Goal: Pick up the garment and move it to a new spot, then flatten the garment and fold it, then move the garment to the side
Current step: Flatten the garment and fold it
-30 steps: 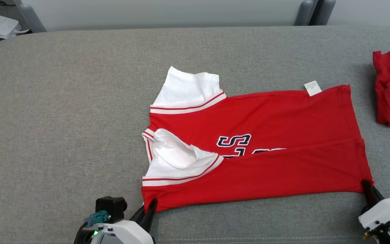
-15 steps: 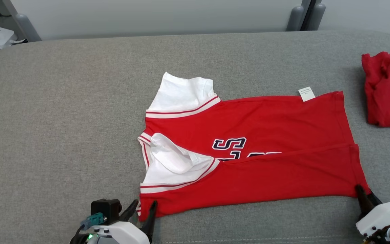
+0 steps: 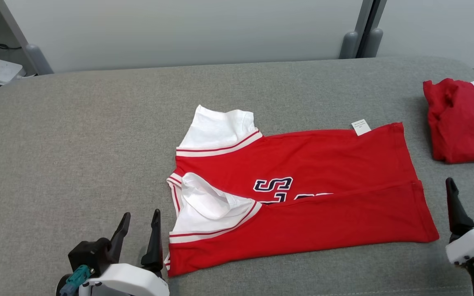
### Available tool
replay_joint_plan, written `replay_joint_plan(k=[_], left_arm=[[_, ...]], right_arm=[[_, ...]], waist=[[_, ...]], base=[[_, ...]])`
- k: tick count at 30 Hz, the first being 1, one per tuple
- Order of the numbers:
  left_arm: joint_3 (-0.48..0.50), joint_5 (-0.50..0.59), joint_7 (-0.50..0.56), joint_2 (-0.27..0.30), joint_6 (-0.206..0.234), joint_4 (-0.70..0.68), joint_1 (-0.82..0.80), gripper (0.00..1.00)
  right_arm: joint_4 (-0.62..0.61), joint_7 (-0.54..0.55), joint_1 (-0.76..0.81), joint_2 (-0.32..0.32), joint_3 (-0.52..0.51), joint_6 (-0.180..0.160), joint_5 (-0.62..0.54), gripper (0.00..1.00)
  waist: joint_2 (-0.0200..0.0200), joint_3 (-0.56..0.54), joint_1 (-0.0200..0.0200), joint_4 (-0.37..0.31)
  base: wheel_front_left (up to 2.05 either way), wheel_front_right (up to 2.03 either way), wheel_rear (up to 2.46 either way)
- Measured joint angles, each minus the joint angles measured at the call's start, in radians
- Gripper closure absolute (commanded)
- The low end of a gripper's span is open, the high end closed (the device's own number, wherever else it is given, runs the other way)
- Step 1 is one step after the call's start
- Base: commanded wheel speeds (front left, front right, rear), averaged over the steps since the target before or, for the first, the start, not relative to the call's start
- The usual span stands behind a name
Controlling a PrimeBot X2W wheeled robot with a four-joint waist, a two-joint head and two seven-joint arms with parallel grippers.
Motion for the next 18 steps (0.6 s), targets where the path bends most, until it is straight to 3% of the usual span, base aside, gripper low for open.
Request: replay_joint_plan(k=[3, 8, 18], left_arm=[[0.015, 0.007, -0.04, -0.01, 0.002, -0.003, -0.002, 0.0], [0.009, 0.034, -0.056, -0.035, 0.004, 0.042, -0.051, 0.0], [-0.038, 0.046, 0.0, -0.08, -0.059, 0.227, -0.37, 0.0]], right_arm=[[-0.073, 0.0, 0.058, 0.041, -0.033, 0.0, -0.088, 0.0], [-0.058, 0.0, 0.067, 0.084, -0.039, 0.0, -0.161, 0.0], [0.108, 0.055, -0.191, 0.11, -0.057, 0.0, -0.224, 0.0]], waist=[[0.0001, -0.011, 0.0, -0.009], [0.0, -0.015, 0.0, -0.021], [0.0, 0.072, 0.0, -0.028]], base=[[0.0, 0.0, 0.0], [0.0, 0.0, 0.0], [0.0, 0.0, 0.0]])
